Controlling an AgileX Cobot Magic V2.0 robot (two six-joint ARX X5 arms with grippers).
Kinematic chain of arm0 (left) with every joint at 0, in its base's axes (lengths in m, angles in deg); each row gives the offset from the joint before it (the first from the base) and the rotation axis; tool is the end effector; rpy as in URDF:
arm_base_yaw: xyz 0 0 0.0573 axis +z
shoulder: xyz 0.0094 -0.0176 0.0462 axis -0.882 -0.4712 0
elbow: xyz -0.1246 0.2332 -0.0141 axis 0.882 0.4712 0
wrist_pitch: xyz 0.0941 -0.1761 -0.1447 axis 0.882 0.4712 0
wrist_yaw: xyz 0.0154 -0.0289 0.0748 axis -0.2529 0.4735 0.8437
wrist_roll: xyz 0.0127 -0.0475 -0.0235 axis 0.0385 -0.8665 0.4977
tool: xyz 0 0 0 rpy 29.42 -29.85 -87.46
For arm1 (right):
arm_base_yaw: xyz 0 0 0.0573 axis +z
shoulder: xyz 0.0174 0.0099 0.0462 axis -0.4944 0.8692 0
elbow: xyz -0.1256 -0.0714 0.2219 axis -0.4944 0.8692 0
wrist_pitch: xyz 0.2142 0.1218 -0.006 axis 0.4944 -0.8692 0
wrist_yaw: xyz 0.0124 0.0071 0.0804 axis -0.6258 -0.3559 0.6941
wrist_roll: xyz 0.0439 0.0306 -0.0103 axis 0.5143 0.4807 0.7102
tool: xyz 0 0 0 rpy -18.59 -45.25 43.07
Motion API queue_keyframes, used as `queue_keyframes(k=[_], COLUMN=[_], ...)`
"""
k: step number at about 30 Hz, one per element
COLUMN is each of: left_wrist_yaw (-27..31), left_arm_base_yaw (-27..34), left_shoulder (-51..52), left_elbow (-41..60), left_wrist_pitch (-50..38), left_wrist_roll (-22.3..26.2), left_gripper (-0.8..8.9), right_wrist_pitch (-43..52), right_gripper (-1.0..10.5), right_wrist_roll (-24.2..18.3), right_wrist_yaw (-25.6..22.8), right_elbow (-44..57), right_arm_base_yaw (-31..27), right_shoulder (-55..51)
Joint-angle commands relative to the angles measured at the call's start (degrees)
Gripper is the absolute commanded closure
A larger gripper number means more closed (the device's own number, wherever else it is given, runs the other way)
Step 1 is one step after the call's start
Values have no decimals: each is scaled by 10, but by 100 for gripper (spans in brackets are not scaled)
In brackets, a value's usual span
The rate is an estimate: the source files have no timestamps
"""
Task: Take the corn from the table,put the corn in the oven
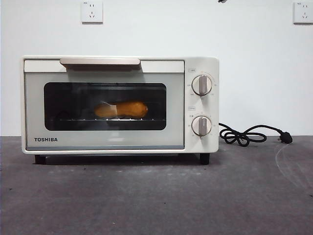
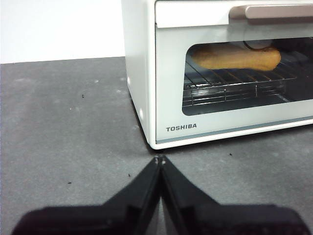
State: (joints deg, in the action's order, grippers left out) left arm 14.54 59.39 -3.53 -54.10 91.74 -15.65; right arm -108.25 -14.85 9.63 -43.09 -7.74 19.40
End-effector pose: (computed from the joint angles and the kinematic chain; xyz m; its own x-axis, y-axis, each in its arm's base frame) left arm 0.0899 -0.0078 0.1533 0.9736 -0.1722 -0.1501 0.1722 0.9850 -0.0132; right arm 0.2383 0.1063 0.3944 0.5646 0.5786 -0.5886 -0.7725 0.6216 -0.1299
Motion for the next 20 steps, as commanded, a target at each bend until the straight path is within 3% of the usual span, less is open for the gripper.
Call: queue_keyframes(k=[1,4,9,14,20], left_wrist_yaw=[0,0,0,0,0], left_arm_base_yaw=[-2,-2,-2,-2,-2], left_shoulder=[1,1,1,1,1], left_elbow=[5,5,5,5,5], left_wrist_pitch=[-5,-5,-6,-6,-7], left_wrist_roll=[1,1,1,1,1], left_gripper=[817,817,817,817,817], right_wrist_pitch=[4,5,-15,16,147], right_gripper=[946,945,946,946,946], right_wrist_roll=[2,1,-34,11,68], right_wrist_yaw=[0,-5,-41,-18,-16], right_elbow=[-1,-1,1,42,189], right_arm_base_yaw=[1,1,-23,-66,-120], right_shoulder=[3,3,-7,-46,-144])
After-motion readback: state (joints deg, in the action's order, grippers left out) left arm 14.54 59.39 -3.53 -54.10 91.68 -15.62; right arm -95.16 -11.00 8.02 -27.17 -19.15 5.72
